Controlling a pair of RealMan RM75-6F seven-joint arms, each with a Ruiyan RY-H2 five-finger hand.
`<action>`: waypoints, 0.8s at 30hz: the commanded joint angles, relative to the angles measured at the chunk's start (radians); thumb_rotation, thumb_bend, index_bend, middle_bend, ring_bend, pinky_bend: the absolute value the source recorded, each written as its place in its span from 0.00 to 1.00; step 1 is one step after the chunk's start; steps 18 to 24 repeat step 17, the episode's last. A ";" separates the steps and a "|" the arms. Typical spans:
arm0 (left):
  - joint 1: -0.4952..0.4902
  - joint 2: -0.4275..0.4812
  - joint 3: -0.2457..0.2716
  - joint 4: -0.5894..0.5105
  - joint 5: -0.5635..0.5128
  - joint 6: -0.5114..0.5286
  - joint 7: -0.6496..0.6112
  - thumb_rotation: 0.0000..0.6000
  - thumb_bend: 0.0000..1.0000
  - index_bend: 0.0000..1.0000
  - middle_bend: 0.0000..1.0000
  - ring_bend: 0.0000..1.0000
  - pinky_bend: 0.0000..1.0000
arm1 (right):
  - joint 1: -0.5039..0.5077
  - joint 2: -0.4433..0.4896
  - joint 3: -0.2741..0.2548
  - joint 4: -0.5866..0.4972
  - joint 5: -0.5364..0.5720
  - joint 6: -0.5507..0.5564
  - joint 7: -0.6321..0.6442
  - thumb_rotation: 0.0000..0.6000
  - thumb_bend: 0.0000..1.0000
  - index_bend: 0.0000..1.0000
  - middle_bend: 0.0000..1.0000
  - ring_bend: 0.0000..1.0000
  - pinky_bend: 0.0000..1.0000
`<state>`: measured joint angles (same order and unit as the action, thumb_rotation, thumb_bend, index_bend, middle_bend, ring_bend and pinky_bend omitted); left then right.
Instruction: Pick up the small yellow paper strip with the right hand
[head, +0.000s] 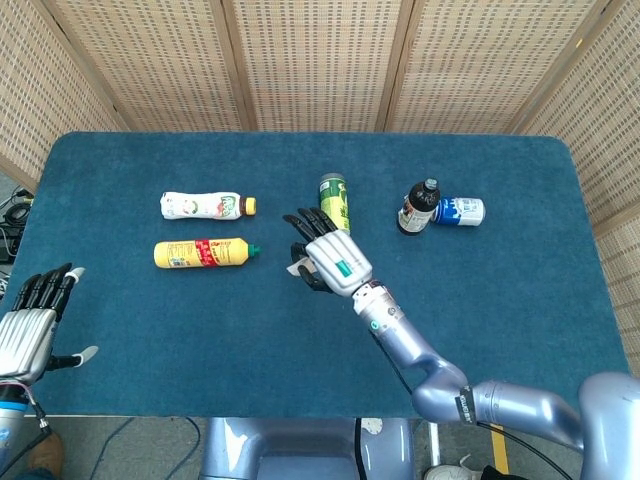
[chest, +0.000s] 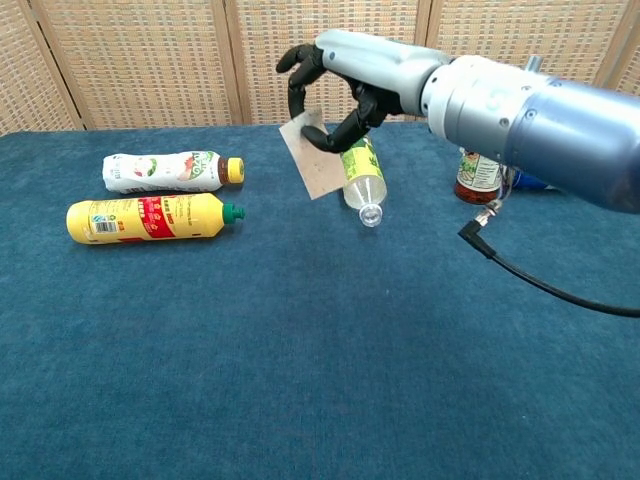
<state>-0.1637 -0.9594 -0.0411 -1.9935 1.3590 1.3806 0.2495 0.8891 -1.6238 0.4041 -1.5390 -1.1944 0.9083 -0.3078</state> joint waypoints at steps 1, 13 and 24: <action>0.001 0.008 0.000 0.003 0.006 0.000 -0.014 1.00 0.00 0.00 0.00 0.00 0.00 | 0.022 0.040 0.036 -0.102 0.126 -0.050 0.007 1.00 0.59 0.86 0.07 0.00 0.00; 0.005 0.030 0.010 0.003 0.040 -0.005 -0.062 1.00 0.00 0.00 0.00 0.00 0.00 | -0.018 0.109 0.022 -0.238 0.417 -0.295 0.346 1.00 0.58 0.86 0.07 0.00 0.00; 0.003 0.030 0.012 0.001 0.047 -0.009 -0.060 1.00 0.00 0.00 0.00 0.00 0.00 | -0.031 0.105 0.004 -0.225 0.421 -0.334 0.409 1.00 0.58 0.86 0.07 0.00 0.00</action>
